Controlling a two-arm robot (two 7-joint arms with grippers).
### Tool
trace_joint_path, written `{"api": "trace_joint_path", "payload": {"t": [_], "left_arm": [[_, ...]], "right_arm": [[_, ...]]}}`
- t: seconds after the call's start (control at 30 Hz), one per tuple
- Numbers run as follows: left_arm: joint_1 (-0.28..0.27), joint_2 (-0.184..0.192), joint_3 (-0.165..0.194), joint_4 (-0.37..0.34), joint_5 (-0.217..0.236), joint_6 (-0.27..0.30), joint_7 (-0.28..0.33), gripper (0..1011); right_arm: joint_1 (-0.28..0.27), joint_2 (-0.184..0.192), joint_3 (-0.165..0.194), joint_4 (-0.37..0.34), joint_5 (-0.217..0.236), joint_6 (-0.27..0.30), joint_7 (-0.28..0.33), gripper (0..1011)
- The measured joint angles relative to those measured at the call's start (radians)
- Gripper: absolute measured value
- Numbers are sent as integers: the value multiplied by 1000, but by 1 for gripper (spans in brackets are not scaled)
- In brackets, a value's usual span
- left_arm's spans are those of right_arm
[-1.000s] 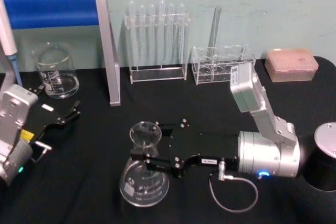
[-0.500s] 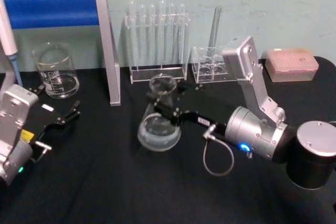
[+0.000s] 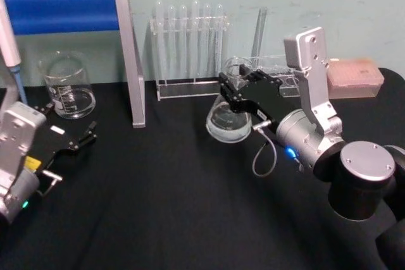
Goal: Grasp the erlenmeyer flask with one hand, shake it three times, then place it back.
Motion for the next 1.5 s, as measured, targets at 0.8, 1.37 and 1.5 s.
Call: {"api": "trace_joint_path", "payload": {"t": [0.8,1.37,1.5], "left_arm": [[0,0,0,0,0,0,0,1001],[0,0,0,0,0,0,0,1001],[0,0,0,0,0,0,0,1001]], "right_arm": [[-26,52,4,-53,17,5,244,456],[-15,162,-57,-78,63,-48,462,456],[-11,169,-65,-75,74,-61,467,456]]}}
